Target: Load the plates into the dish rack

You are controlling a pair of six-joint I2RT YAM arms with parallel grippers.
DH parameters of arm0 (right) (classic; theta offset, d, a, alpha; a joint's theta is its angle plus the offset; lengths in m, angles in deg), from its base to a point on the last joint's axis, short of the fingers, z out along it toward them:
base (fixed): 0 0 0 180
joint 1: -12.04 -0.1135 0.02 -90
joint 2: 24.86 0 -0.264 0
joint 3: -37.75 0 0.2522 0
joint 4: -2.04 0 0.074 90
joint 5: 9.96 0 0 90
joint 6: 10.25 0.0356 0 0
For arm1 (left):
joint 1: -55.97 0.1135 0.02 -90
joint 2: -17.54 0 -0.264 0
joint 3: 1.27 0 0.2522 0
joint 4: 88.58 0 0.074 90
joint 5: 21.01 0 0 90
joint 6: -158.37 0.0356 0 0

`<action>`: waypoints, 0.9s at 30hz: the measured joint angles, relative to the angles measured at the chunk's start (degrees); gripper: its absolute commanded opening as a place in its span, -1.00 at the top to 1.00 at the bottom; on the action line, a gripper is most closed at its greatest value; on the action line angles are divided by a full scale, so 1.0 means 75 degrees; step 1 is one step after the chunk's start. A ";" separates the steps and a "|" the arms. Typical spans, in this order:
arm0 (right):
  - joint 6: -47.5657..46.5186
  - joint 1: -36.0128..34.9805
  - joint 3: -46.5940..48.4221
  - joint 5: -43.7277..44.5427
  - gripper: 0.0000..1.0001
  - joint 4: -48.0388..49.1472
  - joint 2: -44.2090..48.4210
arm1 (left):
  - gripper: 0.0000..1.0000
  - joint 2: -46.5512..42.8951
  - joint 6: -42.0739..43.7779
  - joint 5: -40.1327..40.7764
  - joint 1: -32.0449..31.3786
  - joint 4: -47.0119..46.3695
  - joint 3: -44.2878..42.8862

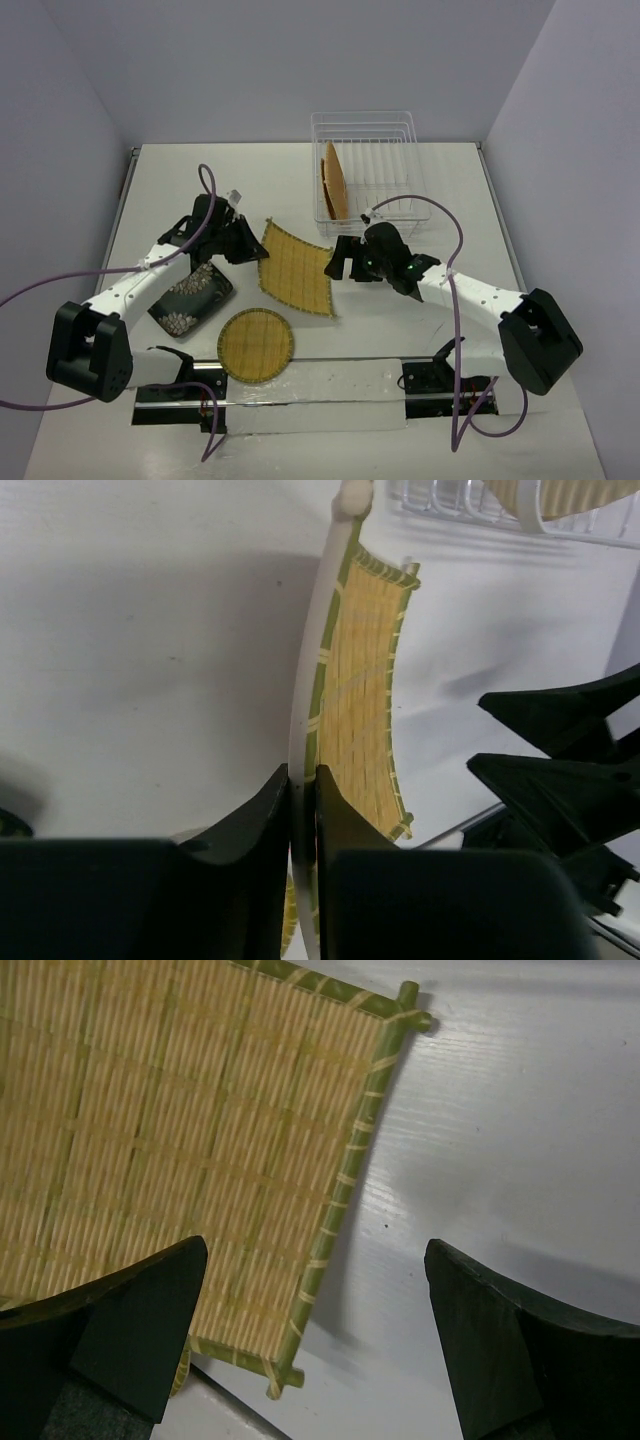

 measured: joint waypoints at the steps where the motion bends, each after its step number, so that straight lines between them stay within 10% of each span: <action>1: -0.0005 0.0000 0.0000 -0.0015 -0.93 0.0003 -0.0005 | 1.00 0.0051 -0.0026 -0.0131 0.0002 -0.0059 0.0003; 27: -0.0244 0.0000 -0.0096 0.0692 -0.94 -0.0081 0.1610 | 0.99 -0.2319 -0.0241 -0.0018 -0.0047 -0.0329 -0.0086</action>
